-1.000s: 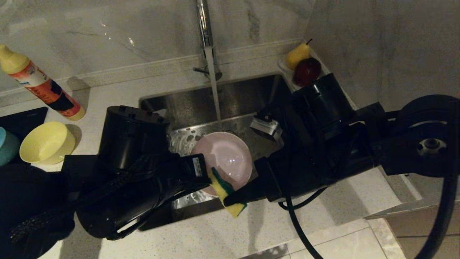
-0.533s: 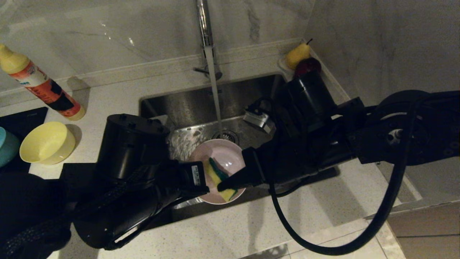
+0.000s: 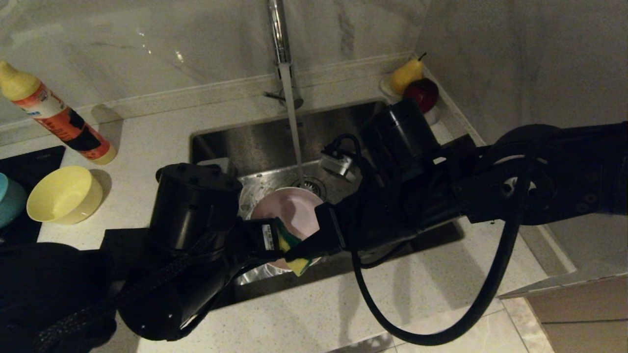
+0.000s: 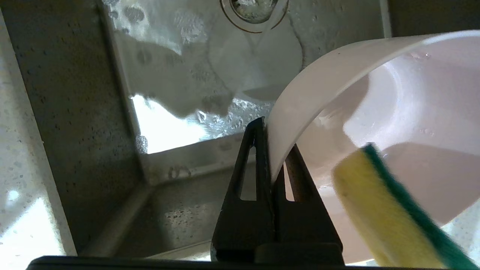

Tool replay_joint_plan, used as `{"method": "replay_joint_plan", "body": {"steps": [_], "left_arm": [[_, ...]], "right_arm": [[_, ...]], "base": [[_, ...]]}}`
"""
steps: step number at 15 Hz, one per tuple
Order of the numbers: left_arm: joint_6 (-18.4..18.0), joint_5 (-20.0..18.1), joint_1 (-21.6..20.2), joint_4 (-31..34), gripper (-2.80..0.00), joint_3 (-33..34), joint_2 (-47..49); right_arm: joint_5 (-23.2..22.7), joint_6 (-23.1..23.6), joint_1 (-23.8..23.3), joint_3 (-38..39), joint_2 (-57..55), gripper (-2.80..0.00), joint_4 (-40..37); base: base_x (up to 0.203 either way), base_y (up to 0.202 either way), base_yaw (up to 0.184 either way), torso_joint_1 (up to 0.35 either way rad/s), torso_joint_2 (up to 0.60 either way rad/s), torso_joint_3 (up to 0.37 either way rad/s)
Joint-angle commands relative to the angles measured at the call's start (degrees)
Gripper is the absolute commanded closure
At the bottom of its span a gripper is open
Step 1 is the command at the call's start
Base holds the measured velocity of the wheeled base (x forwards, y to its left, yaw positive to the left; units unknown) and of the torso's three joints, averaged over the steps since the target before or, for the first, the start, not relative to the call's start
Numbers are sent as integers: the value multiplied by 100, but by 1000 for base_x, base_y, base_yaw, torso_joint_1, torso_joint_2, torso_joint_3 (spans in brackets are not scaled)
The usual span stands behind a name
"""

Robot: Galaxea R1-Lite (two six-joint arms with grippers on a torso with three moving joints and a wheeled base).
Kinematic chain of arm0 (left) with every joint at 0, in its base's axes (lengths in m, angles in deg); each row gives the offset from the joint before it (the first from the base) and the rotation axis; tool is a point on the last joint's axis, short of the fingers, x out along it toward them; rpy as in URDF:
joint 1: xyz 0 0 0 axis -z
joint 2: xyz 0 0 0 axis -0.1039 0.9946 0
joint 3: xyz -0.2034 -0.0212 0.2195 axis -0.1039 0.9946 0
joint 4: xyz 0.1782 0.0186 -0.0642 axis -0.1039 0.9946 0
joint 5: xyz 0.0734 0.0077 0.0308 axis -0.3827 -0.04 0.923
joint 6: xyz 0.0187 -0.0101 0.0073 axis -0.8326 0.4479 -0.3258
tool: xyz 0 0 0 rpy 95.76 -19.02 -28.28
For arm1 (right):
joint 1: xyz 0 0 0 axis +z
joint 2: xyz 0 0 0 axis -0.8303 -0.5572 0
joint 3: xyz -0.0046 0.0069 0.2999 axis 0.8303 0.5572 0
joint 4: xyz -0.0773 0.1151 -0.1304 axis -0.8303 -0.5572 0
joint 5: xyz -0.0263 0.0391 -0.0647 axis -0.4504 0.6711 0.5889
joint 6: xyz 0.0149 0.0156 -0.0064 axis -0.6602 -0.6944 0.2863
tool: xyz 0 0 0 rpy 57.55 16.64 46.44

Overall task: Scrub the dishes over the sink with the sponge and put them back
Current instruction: Wipe the bowl

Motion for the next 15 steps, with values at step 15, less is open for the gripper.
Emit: {"method": "replay_joint_plan", "body": {"steps": [15], "left_arm": [[16,26,-4,-152,0,377,-399]], "right_arm": [[237,24,-235,-988,-13,0,-1081]], "base": [[0,0,0,0,0,0]]}}
